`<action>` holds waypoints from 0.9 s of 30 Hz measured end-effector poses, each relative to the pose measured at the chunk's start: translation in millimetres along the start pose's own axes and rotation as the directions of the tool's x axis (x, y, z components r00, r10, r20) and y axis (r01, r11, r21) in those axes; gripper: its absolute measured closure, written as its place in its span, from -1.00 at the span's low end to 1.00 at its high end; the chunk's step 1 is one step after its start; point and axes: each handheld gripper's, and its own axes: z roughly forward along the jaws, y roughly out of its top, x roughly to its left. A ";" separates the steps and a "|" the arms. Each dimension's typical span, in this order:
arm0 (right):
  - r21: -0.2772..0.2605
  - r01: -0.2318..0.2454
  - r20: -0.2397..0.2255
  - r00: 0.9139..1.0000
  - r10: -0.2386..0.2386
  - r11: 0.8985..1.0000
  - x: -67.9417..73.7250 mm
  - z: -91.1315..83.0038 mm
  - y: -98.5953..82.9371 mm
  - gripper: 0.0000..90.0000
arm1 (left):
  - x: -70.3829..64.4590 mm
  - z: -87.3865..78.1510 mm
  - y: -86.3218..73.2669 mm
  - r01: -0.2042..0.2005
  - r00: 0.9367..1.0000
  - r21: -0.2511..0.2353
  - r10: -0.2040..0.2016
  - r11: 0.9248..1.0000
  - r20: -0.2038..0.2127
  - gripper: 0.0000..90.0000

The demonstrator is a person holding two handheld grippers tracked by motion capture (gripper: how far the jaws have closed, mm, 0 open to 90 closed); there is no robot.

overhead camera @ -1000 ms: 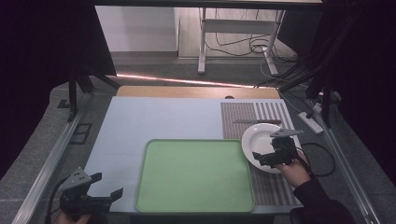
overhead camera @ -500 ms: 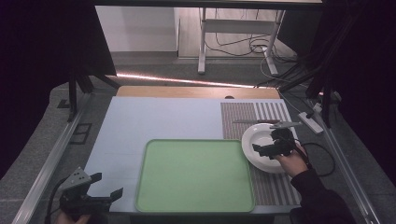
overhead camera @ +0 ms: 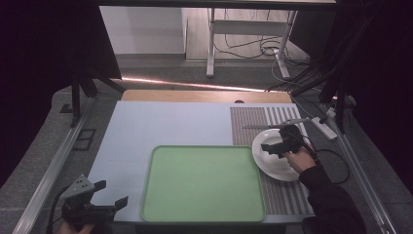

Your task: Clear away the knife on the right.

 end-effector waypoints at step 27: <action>0.041 -0.049 0.116 0.992 0.044 0.998 -35.1 32.8 31.8 -1.00 | 0.6 -0.3 -0.3 0.001 1.000 -0.003 -0.001 1.000 0.006 -0.95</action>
